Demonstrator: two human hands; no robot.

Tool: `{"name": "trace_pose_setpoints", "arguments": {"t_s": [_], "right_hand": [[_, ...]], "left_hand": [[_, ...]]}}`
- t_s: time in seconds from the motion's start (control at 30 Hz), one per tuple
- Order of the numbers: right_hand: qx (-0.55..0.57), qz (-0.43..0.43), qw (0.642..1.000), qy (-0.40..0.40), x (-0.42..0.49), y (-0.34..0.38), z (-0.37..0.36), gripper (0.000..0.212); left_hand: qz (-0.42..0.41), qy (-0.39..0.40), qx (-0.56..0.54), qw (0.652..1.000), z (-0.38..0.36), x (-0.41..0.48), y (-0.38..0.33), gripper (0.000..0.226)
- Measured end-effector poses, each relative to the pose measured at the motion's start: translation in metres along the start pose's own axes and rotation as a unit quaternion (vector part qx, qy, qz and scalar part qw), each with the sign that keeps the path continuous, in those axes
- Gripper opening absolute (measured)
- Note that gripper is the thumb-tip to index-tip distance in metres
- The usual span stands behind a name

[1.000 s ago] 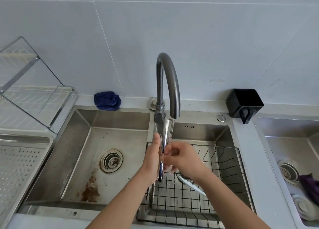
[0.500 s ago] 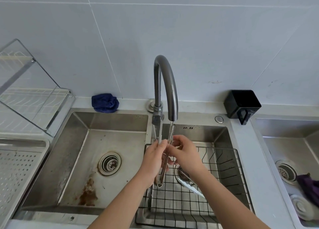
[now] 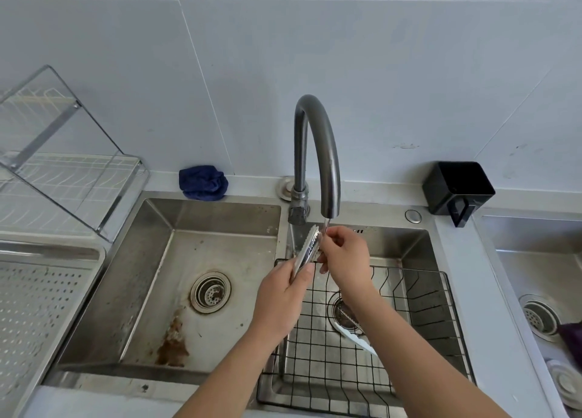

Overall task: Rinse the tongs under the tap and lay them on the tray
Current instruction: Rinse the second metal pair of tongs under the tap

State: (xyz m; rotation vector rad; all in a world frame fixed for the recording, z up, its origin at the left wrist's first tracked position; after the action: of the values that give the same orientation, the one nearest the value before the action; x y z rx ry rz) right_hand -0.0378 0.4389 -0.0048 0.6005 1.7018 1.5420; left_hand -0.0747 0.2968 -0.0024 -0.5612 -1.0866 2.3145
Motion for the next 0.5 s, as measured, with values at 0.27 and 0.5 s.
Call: {"name": "trace_pose_setpoints", "arguments": {"t_s": [0.27, 0.5], "right_hand": [[0.061, 0.008, 0.997, 0.034, -0.0044, 0.0028, -0.0034, 0.015], [0.014, 0.025, 0.999, 0.026, 0.0006, 0.0032, -0.0066, 0.032]], "left_hand": [[-0.028, -0.020, 0.025, 0.999, 0.0042, 0.0015, -0.0037, 0.026], [-0.027, -0.032, 0.054, 0.998, 0.0094, 0.0011, -0.0016, 0.035]]}}
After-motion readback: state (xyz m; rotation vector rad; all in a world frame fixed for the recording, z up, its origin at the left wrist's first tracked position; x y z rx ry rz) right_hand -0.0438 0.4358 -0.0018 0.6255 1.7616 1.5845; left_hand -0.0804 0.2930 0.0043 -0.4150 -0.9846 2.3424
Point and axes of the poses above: each hand's wrist, its own x-axis towards the middle knuckle, its own z-axis out of the back of the hand, y = z × x, the point moved 1 cm from there along x, towards the middle knuckle, and after that the axes turned 13 degrees about x, right-handed, at the moved point
